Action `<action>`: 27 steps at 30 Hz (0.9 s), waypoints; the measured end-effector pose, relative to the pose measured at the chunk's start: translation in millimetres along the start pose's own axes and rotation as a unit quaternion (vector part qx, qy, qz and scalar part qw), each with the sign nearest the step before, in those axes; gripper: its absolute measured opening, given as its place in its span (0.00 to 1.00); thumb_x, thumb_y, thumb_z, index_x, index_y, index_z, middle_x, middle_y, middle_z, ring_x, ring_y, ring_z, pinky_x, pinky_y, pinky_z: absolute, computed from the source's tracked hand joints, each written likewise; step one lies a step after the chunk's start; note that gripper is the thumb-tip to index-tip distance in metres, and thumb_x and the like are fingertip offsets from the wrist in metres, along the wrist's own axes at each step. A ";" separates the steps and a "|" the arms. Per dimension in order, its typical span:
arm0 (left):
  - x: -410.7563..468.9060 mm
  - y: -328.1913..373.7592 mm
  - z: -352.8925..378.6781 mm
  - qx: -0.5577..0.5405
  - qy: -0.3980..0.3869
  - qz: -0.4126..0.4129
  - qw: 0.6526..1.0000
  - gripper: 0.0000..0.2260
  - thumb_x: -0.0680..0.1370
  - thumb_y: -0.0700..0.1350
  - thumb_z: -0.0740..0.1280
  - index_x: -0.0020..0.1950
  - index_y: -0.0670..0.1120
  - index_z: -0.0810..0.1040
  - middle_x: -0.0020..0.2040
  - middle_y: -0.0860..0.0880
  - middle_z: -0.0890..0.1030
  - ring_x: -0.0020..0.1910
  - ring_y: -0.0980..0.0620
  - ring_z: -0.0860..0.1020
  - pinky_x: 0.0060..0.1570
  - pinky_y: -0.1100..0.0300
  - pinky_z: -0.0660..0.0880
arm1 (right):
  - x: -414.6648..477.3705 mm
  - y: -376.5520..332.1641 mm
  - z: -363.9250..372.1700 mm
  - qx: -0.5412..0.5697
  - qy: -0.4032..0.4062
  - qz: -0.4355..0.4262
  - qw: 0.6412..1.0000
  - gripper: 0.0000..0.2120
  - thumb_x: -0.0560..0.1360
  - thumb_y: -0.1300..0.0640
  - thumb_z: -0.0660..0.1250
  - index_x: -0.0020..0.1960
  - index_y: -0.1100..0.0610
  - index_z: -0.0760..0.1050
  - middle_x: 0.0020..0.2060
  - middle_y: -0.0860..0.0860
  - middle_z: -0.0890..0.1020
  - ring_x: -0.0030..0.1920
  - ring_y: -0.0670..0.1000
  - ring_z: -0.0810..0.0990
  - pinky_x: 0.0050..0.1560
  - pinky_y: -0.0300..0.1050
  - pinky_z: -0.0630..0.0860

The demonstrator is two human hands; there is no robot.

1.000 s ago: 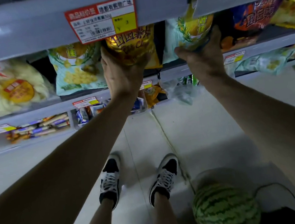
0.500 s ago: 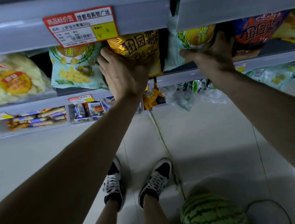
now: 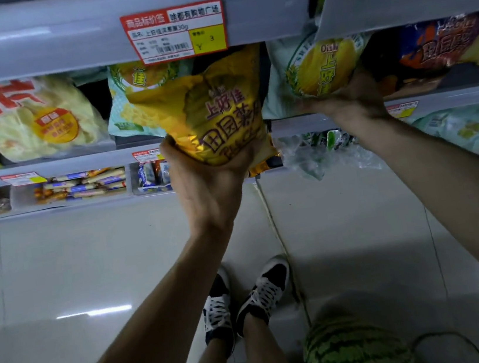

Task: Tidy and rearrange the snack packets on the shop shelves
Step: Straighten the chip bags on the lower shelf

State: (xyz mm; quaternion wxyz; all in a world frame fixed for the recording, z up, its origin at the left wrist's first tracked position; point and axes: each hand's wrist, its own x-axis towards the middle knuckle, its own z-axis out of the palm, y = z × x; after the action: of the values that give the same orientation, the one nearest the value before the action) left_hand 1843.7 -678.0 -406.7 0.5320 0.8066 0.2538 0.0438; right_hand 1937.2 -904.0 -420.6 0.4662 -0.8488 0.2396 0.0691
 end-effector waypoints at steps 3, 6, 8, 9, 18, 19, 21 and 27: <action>-4.8 -11.3 -22.0 0.007 0.001 -0.011 1.000 0.42 0.59 0.58 0.87 0.64 0.52 0.66 0.52 0.63 0.75 0.47 0.73 0.76 0.38 0.73 0.72 | 2.8 7.1 25.2 0.037 -0.022 -0.018 0.999 0.60 0.37 0.26 0.82 0.65 0.44 0.72 0.64 0.48 0.80 0.63 0.50 0.80 0.65 0.51 0.78; -2.3 -19.3 -41.3 0.015 -0.011 -0.018 1.000 0.43 0.59 0.59 0.87 0.64 0.53 0.65 0.53 0.63 0.76 0.47 0.69 0.77 0.37 0.74 0.72 | -11.2 -6.6 51.0 0.018 -0.039 -0.023 0.999 0.60 0.40 0.25 0.82 0.68 0.45 0.72 0.63 0.49 0.80 0.62 0.52 0.80 0.65 0.53 0.79; -0.1 -23.4 -52.7 0.029 -0.016 -0.018 0.999 0.44 0.59 0.59 0.87 0.66 0.52 0.66 0.54 0.61 0.78 0.48 0.66 0.78 0.38 0.70 0.74 | -21.5 -17.7 67.4 0.014 -0.052 -0.031 0.998 0.54 0.45 0.29 0.80 0.67 0.45 0.72 0.64 0.50 0.80 0.63 0.53 0.79 0.65 0.53 0.78; 0.6 -25.2 -58.1 0.035 -0.015 -0.018 0.999 0.44 0.59 0.59 0.87 0.66 0.51 0.66 0.54 0.59 0.78 0.49 0.63 0.78 0.39 0.67 0.75 | -25.9 -22.2 75.4 0.016 -0.060 -0.039 0.997 0.51 0.46 0.30 0.78 0.66 0.44 0.72 0.64 0.51 0.80 0.64 0.53 0.78 0.66 0.53 0.78; -0.5 -25.9 -82.2 0.058 -0.083 0.009 0.995 0.42 0.57 0.62 0.87 0.60 0.64 0.63 0.53 0.63 0.79 0.49 0.65 0.80 0.43 0.55 0.82 | -35.9 -22.3 83.8 -0.014 -0.072 -0.033 0.997 0.33 0.72 0.54 0.80 0.73 0.55 0.71 0.66 0.52 0.80 0.63 0.52 0.78 0.54 0.41 0.73; 0.2 -24.8 -81.7 0.063 -0.091 0.010 0.994 0.43 0.57 0.62 0.87 0.61 0.61 0.64 0.53 0.62 0.79 0.49 0.65 0.79 0.43 0.55 0.82 | -40.5 -19.2 78.2 0.001 -0.067 -0.026 0.997 0.35 0.71 0.54 0.81 0.74 0.55 0.71 0.66 0.53 0.80 0.63 0.52 0.79 0.56 0.44 0.75; 0.5 -21.8 -76.8 0.065 -0.112 0.010 0.992 0.43 0.57 0.63 0.86 0.63 0.58 0.64 0.54 0.61 0.79 0.50 0.65 0.79 0.44 0.56 0.82 | -50.3 -8.3 62.9 0.030 -0.056 -0.004 0.998 0.35 0.70 0.53 0.80 0.74 0.54 0.72 0.67 0.54 0.79 0.63 0.54 0.80 0.57 0.46 0.79; -10.9 -8.7 -39.4 0.056 -0.185 0.031 0.981 0.44 0.58 0.60 0.87 0.65 0.57 0.64 0.56 0.60 0.77 0.50 0.65 0.77 0.42 0.70 0.73 | -108.5 21.2 16.8 0.085 -0.068 0.016 0.994 0.18 0.69 0.56 0.72 0.59 0.54 0.82 0.50 0.47 0.86 0.53 0.48 0.85 0.51 0.49 0.80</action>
State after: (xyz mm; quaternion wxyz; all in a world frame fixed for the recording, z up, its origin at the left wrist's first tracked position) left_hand 1817.7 -647.4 -395.3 0.5221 0.8367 0.1280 -0.1046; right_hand 1834.0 -862.5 -409.1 0.5510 -0.7952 0.2262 0.1138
